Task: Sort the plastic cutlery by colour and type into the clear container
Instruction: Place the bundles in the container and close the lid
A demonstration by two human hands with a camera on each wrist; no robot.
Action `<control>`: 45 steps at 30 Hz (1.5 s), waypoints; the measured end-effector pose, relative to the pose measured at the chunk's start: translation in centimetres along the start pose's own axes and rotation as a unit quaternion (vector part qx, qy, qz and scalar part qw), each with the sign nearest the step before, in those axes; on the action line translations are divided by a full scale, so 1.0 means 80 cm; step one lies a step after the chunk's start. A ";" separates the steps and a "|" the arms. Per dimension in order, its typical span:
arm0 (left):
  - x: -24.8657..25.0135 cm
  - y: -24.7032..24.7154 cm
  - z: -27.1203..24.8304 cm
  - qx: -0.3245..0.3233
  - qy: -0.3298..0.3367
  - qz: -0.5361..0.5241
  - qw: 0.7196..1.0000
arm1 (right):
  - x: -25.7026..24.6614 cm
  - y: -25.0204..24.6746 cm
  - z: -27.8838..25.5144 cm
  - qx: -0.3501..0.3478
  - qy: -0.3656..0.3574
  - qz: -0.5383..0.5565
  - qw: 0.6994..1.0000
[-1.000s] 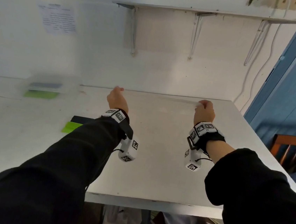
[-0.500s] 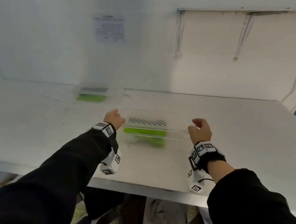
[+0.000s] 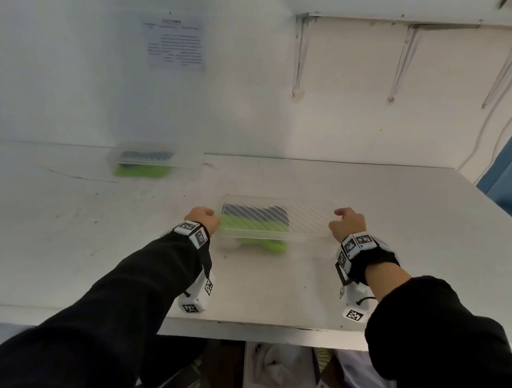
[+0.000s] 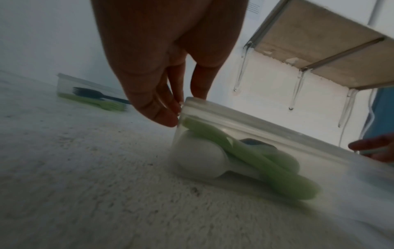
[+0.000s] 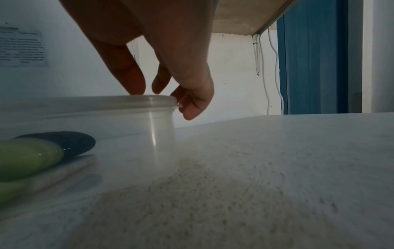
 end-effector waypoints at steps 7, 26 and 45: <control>0.004 0.001 0.004 -0.039 -0.037 -0.055 0.997 | 0.000 0.007 0.016 -0.015 0.067 -0.103 0.992; -0.017 -0.007 0.008 0.004 -0.097 -0.155 0.983 | -0.021 -0.005 -0.009 -0.017 0.023 -0.203 0.979; -0.030 -0.001 0.008 -0.032 -0.072 -0.214 0.974 | -0.014 -0.003 -0.012 -0.021 0.027 -0.147 0.989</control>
Point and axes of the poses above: each hand's wrist, its own z-axis towards the middle knuckle, its own y-axis out of the palm, x = y × z, the point moved 5 cm from there along z, towards the middle knuckle, and after that the axes turned 8 degrees about -x, right-handed, at the moved point
